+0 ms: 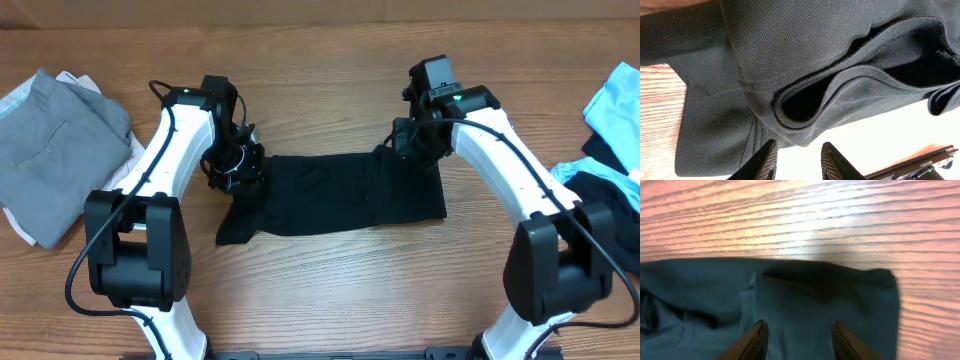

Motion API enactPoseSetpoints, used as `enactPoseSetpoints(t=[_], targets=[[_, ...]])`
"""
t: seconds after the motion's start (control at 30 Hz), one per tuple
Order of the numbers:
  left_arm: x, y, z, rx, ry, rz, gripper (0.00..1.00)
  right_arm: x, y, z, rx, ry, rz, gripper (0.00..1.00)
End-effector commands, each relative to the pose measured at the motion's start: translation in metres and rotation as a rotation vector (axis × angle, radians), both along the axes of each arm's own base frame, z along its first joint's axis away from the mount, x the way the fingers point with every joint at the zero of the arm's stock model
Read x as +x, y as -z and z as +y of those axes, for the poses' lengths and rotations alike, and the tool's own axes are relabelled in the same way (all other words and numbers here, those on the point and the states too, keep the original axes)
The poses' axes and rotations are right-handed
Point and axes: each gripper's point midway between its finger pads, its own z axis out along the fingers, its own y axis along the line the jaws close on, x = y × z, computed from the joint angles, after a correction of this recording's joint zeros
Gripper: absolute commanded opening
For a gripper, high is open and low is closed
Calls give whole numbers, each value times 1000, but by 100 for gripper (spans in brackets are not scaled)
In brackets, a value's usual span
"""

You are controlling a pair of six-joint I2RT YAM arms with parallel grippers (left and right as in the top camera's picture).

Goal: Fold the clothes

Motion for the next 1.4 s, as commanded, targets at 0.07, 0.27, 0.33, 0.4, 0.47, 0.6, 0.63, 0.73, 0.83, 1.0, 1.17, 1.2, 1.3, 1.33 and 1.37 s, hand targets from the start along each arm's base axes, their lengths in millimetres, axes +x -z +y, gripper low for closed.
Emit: enactPoseSetpoints(t=[0.07,0.27,0.33,0.4,0.47,0.6,0.63,0.73,0.83,1.0,1.17,1.2,1.3,1.33,1.37], targets=[[4,-1,0,3,20,-12,32,-17,45,40,111,-87,143,43],[2,-2,6,5,5,3,36,-30,37,73,254,-260,157,42],[3,-2,9,4,0,-1,42,-25,22,65,236,-244,122,40],[3,0,16,34,3,-4,63,-12,-5,48,196,-178,59,41],[2,2,24,78,7,-1,87,-3,-35,26,162,-118,-2,45],[3,7,29,107,3,-6,100,-4,-64,-4,158,-50,-31,49],[4,9,29,106,3,-12,100,-6,-63,-10,155,-36,-19,49],[4,19,28,106,-2,-23,98,-10,-58,-19,148,-14,7,49],[1,40,29,104,-4,-39,90,-12,-57,-20,146,-12,16,49],[-6,59,18,44,-7,-46,66,-11,-57,-20,147,-12,13,49],[-11,72,10,38,17,-61,34,-12,-57,-20,147,-12,17,49],[-12,73,10,40,20,-60,27,-12,-57,-20,146,-12,18,49],[-11,72,11,44,20,-65,4,-12,-56,-21,138,-10,17,49],[-10,72,13,49,19,-66,4,-12,-56,-23,128,-7,16,49],[-10,73,15,56,15,-66,4,-12,-55,-25,114,-3,16,49]])
